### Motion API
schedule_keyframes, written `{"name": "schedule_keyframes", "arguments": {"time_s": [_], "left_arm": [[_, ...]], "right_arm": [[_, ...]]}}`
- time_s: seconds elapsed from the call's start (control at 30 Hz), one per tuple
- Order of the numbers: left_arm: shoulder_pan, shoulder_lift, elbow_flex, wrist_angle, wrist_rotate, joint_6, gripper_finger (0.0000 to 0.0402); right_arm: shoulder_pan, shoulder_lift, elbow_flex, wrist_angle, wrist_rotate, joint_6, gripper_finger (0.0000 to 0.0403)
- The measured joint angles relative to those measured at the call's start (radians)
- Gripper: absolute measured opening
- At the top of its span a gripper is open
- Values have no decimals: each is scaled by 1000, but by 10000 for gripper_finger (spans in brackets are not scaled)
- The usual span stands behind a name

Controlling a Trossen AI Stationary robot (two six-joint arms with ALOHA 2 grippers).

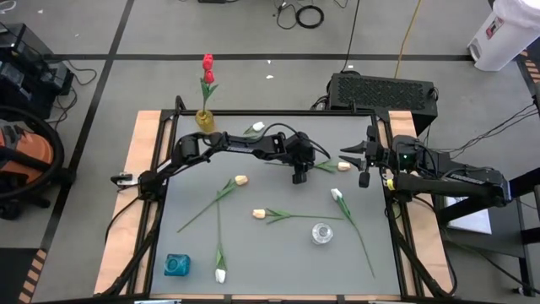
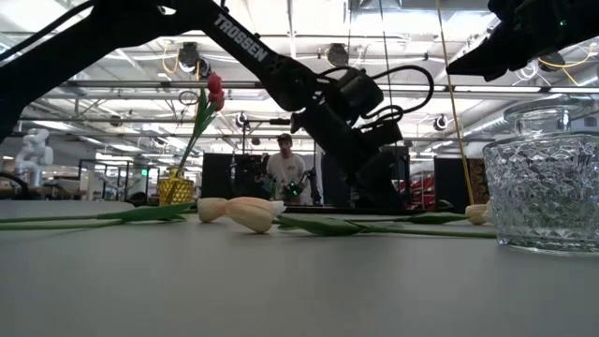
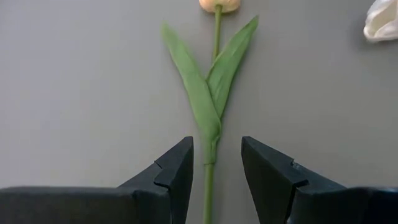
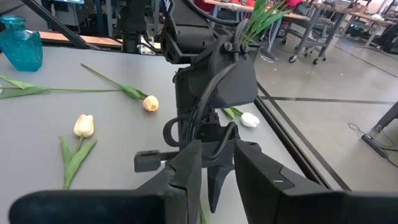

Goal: Sort flowers into vase by color
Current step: Put the top yellow tulip into the blue vase

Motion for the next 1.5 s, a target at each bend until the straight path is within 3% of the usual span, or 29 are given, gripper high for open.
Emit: {"name": "schedule_keyframes", "arguments": {"time_s": [1.5], "left_arm": [[19, 21, -2, -18, -15, 9, 144]], "right_arm": [[0, 0, 0, -16, 0, 12, 86]]}}
